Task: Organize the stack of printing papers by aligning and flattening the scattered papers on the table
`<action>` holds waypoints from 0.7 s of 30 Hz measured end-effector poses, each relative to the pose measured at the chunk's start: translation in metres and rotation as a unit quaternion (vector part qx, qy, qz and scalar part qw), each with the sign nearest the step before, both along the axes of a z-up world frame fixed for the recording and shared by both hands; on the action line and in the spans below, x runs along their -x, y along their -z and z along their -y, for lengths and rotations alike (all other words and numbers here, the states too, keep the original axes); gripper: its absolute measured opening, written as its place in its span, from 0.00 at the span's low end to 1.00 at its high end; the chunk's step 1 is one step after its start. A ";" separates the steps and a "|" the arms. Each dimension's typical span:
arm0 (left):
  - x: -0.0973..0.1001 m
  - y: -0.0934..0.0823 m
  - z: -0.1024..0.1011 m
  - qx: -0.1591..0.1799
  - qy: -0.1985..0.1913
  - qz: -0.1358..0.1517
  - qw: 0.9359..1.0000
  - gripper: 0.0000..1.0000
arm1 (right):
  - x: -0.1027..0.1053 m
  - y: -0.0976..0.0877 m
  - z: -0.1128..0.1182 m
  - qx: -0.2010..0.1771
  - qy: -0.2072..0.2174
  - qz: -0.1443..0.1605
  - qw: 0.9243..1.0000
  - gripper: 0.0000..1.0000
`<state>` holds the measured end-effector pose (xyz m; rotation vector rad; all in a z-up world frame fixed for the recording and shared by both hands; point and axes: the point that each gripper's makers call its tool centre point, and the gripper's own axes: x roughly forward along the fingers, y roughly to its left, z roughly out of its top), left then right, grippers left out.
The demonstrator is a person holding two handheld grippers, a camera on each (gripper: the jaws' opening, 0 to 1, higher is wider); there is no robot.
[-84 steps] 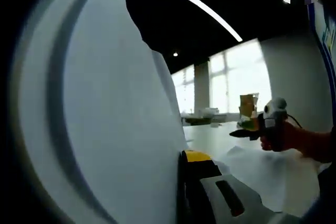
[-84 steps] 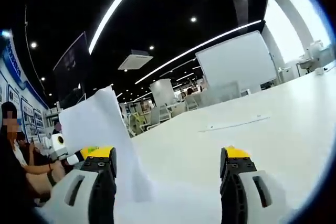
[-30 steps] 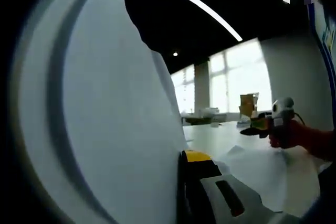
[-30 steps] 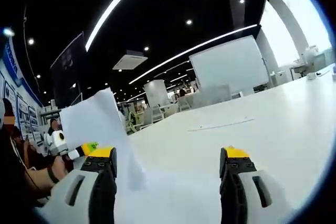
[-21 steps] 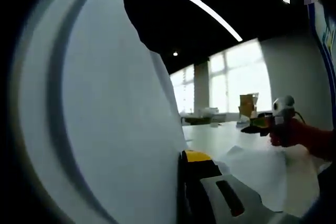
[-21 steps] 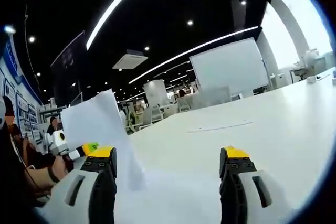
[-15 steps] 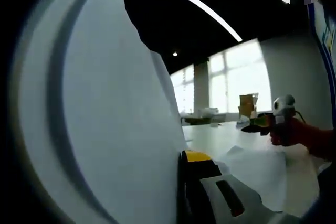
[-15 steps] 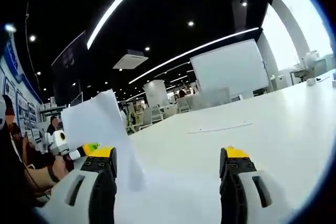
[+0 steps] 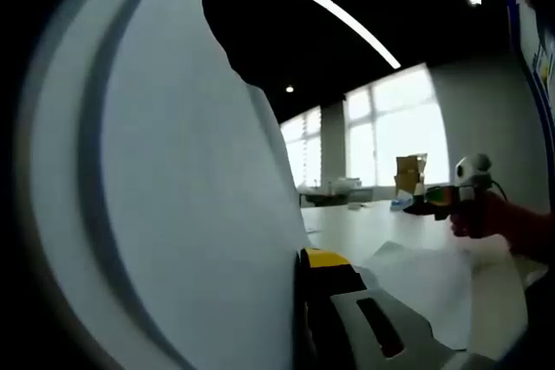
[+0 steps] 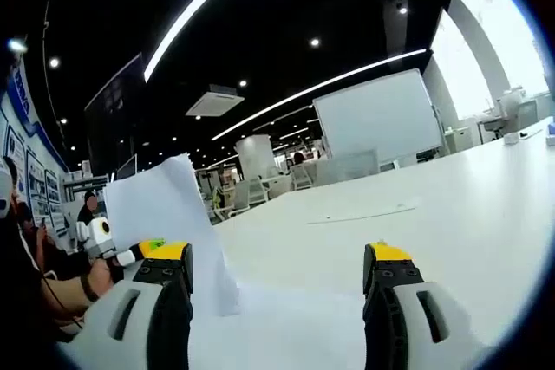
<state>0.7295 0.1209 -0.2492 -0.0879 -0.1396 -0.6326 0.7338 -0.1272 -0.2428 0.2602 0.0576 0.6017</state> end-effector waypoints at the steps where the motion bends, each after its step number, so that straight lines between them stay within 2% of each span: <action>1: 0.000 0.000 0.000 0.000 0.000 0.000 1.000 0.08 | 0.001 -0.001 0.001 0.000 0.000 0.001 1.000 0.76; 21: 0.001 -0.002 -0.001 0.003 -0.003 0.002 1.000 0.08 | 0.011 -0.006 0.006 0.002 0.009 0.003 1.000 0.76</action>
